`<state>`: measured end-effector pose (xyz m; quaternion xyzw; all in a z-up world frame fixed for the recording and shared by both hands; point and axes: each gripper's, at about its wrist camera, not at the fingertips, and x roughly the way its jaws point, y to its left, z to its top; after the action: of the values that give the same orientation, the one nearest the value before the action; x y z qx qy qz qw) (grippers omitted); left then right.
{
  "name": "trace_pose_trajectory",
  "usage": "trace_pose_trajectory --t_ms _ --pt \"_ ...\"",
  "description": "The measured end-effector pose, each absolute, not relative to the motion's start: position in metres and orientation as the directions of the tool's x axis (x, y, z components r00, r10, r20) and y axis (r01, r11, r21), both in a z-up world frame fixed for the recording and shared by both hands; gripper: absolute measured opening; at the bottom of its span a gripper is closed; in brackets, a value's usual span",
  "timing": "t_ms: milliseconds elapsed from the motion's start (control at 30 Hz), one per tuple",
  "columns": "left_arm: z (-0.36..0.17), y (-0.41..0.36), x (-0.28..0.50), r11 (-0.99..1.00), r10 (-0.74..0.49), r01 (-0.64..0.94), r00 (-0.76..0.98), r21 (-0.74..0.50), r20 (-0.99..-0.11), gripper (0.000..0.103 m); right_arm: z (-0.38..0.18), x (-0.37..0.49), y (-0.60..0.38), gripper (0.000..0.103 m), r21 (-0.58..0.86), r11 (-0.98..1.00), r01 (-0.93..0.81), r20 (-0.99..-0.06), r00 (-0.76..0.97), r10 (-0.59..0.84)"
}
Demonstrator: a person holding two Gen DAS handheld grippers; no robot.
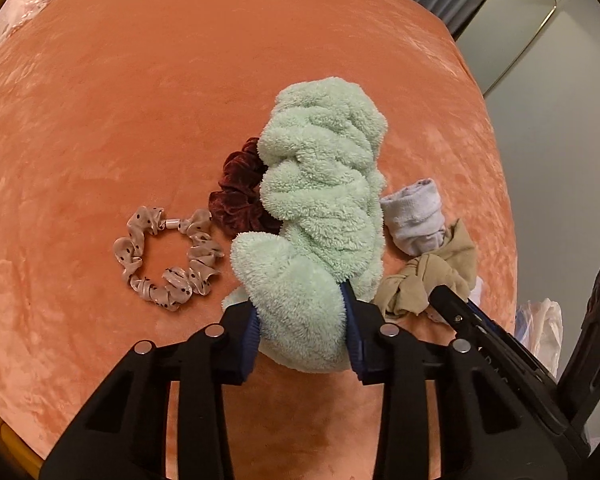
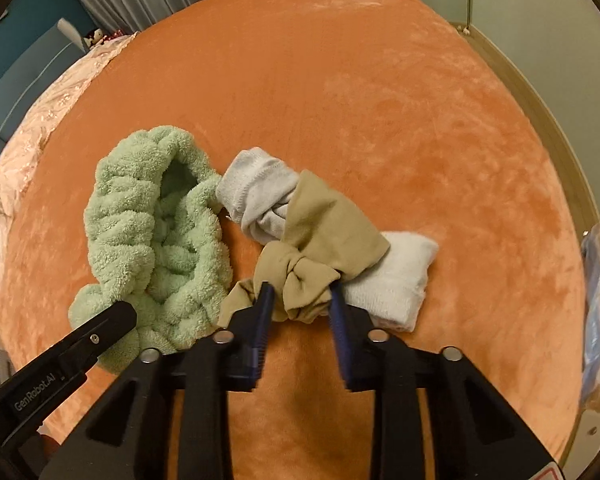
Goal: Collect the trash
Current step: 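Grasp the mint-green towel with the left gripper while the right gripper grasps the beige sock, then carry towel and beige sock over the wastebasket and open both grippers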
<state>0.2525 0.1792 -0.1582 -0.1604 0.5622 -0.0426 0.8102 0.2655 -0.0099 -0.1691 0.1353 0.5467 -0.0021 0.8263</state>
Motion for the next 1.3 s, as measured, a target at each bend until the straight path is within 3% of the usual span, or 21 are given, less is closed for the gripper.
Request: trace_pose_trajectory --t_ms 100,700,1000,1300 --pt "-0.151 0.178 0.250 0.942 -0.258 -0.107 0.374 -0.318 -0.891 0.030 -0.162 0.261 -0.013 0.009 0.244 0.958 0.152 -0.896 0.413 0.163" --pt "0.001 0.130 0.199 0.937 -0.317 0.067 0.580 -0.344 -0.751 0.024 -0.017 0.195 -0.071 0.008 0.304 0.946 0.115 -0.746 0.646 0.161" --pt "0.066 0.054 0.160 0.919 -0.391 0.235 0.625 -0.315 -0.675 0.024 0.031 0.135 -0.139 0.008 0.325 0.930 0.172 -0.667 0.739 0.096" --pt "0.088 -0.048 0.134 0.867 -0.491 0.389 0.570 -0.311 -0.659 0.024 0.039 0.077 -0.224 0.008 0.336 0.895 0.293 -0.642 0.767 -0.010"
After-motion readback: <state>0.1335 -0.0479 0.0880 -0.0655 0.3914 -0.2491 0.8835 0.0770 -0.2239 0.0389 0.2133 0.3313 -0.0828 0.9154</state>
